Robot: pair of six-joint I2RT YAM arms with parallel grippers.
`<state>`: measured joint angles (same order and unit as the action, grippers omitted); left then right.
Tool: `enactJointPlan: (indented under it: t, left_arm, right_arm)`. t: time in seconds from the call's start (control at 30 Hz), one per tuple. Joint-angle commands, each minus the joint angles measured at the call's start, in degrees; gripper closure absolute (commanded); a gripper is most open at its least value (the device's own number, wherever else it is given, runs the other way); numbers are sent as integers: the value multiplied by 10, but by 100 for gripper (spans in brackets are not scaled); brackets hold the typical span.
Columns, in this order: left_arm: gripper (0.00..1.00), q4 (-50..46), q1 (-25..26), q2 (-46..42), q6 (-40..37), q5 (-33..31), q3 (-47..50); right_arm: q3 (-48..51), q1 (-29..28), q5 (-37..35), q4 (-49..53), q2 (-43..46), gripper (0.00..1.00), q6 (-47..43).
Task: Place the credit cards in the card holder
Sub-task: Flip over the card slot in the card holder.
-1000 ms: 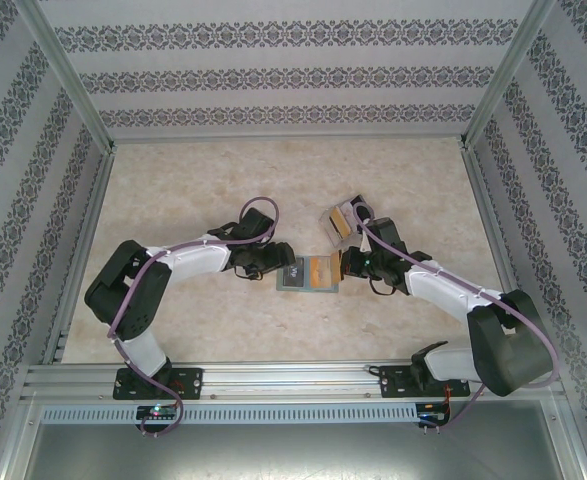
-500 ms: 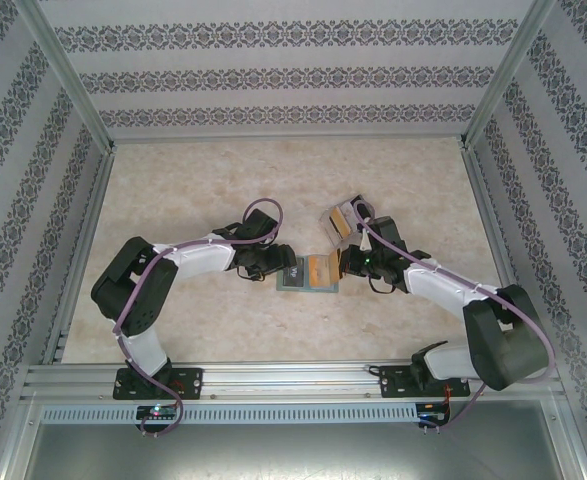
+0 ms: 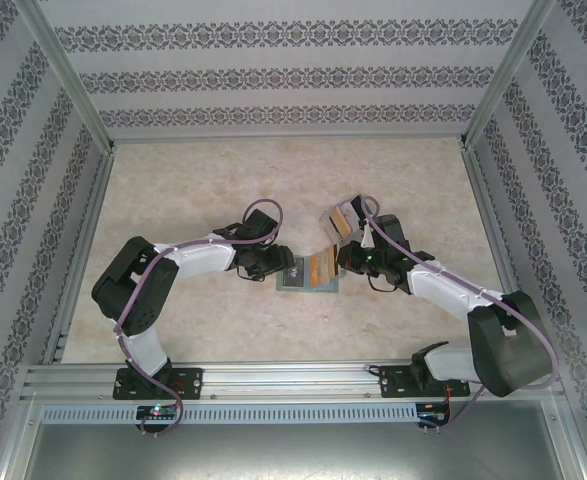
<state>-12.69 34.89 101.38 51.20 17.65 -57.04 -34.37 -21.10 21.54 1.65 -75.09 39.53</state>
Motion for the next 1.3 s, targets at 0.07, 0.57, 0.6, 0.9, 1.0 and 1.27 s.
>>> enactJointPlan:
  t: [0.07, 0.57, 0.6, 0.9, 1.0, 1.27]
  left_arm:
    - [44, 11, 14, 11, 1, 7, -1]
    - [44, 5, 16, -75, 25, -89, 51]
    - [44, 3, 16, -82, 27, -98, 55]
    - [38, -5, 16, -116, 34, -135, 68]
    - [37, -6, 16, -119, 33, -137, 67]
    - [33, 1, 16, -131, 30, -140, 75]
  right_arm:
    - [-4, -2, 26, -29, 17, 100, 28]
    - [-34, -43, 25, -55, -34, 100, 51]
    - [-35, -43, 26, -53, -36, 100, 48]
    - [-34, -47, 28, -54, -39, 100, 54]
    - [-52, -44, 26, -25, -56, 100, 38]
    - [-32, -4, -93, 49, 52, 100, 27]
